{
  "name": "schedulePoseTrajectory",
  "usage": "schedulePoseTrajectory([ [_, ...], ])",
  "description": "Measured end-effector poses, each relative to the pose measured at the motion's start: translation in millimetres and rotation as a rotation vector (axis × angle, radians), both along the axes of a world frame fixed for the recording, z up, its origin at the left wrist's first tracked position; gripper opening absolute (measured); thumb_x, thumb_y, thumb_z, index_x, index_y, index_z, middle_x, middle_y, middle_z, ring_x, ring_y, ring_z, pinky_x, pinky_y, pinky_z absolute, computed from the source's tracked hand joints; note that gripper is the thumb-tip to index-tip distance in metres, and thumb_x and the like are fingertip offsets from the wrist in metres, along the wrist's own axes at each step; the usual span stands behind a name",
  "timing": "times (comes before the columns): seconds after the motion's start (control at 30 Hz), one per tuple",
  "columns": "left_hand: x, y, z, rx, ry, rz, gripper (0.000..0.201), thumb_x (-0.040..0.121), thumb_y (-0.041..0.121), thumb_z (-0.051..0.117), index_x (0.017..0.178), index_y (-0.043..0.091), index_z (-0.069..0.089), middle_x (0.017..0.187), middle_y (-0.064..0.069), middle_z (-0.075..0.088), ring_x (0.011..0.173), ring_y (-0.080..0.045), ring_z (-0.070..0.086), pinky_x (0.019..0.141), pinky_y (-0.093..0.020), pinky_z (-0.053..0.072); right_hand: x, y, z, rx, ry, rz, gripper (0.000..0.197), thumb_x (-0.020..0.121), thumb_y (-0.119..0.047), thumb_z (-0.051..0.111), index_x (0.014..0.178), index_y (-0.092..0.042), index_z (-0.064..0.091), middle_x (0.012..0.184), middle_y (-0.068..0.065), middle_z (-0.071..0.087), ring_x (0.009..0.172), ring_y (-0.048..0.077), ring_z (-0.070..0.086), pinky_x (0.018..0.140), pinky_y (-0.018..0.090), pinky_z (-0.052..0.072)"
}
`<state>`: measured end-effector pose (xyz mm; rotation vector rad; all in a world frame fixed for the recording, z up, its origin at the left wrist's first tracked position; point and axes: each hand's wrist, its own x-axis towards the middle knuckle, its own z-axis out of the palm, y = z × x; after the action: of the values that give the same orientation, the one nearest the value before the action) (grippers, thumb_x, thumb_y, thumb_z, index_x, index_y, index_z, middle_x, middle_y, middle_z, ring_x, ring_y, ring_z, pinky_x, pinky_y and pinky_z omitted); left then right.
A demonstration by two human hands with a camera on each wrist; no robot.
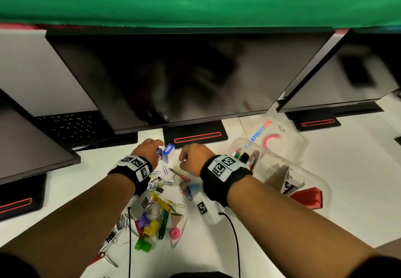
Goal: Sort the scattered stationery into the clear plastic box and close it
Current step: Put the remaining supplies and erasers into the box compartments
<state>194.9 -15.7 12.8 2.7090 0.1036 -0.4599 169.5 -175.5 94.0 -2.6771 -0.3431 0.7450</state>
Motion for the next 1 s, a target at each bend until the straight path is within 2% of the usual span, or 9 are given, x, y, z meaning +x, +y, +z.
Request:
schedulePoseTrajectory([
  [0.13,3.8,4.4,-4.0,0.018,0.006,-0.003,0.041,0.089,0.008,0.049,0.129,0.02,0.051,0.128,-0.007,0.055,0.117,-0.025,0.053,0.099,-0.03,0.041,25.6,28.8,-23.5,-0.035,0.042,0.015,0.039,0.091,-0.019,0.052,0.128,-0.007,0.049,0.128,0.015,0.057,0.117,0.031,0.055,0.098,0.034,0.047],
  [0.2,4.5,7.1,-6.9,0.032,0.004,0.002,0.037,0.092,0.012,0.047,0.128,0.018,0.052,0.129,-0.008,0.056,0.119,-0.025,0.052,0.1,-0.029,0.039,36.7,37.2,-39.9,-0.04,0.071,-0.019,0.044,0.089,-0.02,0.056,0.131,-0.012,0.047,0.13,0.014,0.056,0.117,0.032,0.055,0.098,0.036,0.047],
  [0.3,3.6,11.9,-8.9,0.044,0.027,0.023,0.032,0.093,0.017,0.046,0.124,0.017,0.055,0.127,-0.009,0.059,0.117,-0.027,0.053,0.098,-0.029,0.04,48.7,44.9,-60.5,-0.063,0.151,-0.045,0.059,0.087,-0.024,0.059,0.141,-0.021,0.035,0.14,0.012,0.049,0.123,0.033,0.052,0.105,0.041,0.042],
  [0.4,3.9,15.5,-9.5,0.045,0.062,0.018,0.029,0.092,0.024,0.049,0.119,0.017,0.056,0.121,-0.008,0.062,0.111,-0.026,0.056,0.094,-0.031,0.042,56.6,46.9,-71.6,-0.059,0.176,-0.042,0.066,0.086,-0.022,0.058,0.144,-0.026,0.027,0.139,0.012,0.05,0.122,0.033,0.053,0.106,0.042,0.042],
  [0.57,0.9,19.9,-5.7,0.053,0.077,0.03,0.03,0.091,0.024,0.052,0.12,0.017,0.055,0.122,-0.008,0.062,0.112,-0.026,0.056,0.093,-0.031,0.043,61.7,53.9,-77.5,-0.065,0.135,-0.073,0.049,0.083,-0.032,0.064,0.125,-0.013,0.046,0.124,0.013,0.06,0.11,0.033,0.059,0.091,0.034,0.048],
  [0.67,-5.4,20.9,-4.5,0.072,0.081,0.019,0.03,0.09,0.024,0.052,0.119,0.018,0.056,0.122,-0.007,0.061,0.112,-0.025,0.056,0.093,-0.03,0.043,54.5,52.4,-84.0,-0.135,0.159,-0.037,0.054,0.083,-0.032,0.067,0.126,-0.006,0.047,0.128,0.015,0.057,0.116,0.034,0.056,0.093,0.036,0.048],
  [0.77,-13.7,20.0,-0.7,0.081,0.08,0.013,0.03,0.092,0.025,0.049,0.121,0.019,0.055,0.123,-0.006,0.061,0.113,-0.025,0.055,0.094,-0.031,0.043,46.5,47.0,-85.2,-0.117,0.127,-0.052,0.047,0.085,-0.022,0.063,0.127,-0.008,0.046,0.126,0.016,0.058,0.113,0.033,0.057,0.093,0.036,0.05],
  [0.87,-20.0,18.4,7.2,0.061,0.041,0.018,0.03,0.092,0.024,0.049,0.12,0.019,0.055,0.122,-0.006,0.062,0.112,-0.025,0.056,0.093,-0.03,0.043,45.1,44.8,-78.2,-0.089,0.107,-0.08,0.047,0.084,-0.025,0.065,0.126,-0.01,0.05,0.125,0.013,0.06,0.114,0.03,0.058,0.089,0.032,0.048],
  [1.0,-29.4,12.3,27.1,0.018,-0.079,0.007,0.028,0.089,0.024,0.053,0.116,0.021,0.059,0.116,-0.005,0.065,0.107,-0.025,0.058,0.088,-0.028,0.043,39.8,34.0,-47.3,-0.025,0.022,-0.164,0.042,0.084,-0.026,0.064,0.119,-0.007,0.055,0.124,0.013,0.061,0.115,0.03,0.058,0.089,0.031,0.049],
])
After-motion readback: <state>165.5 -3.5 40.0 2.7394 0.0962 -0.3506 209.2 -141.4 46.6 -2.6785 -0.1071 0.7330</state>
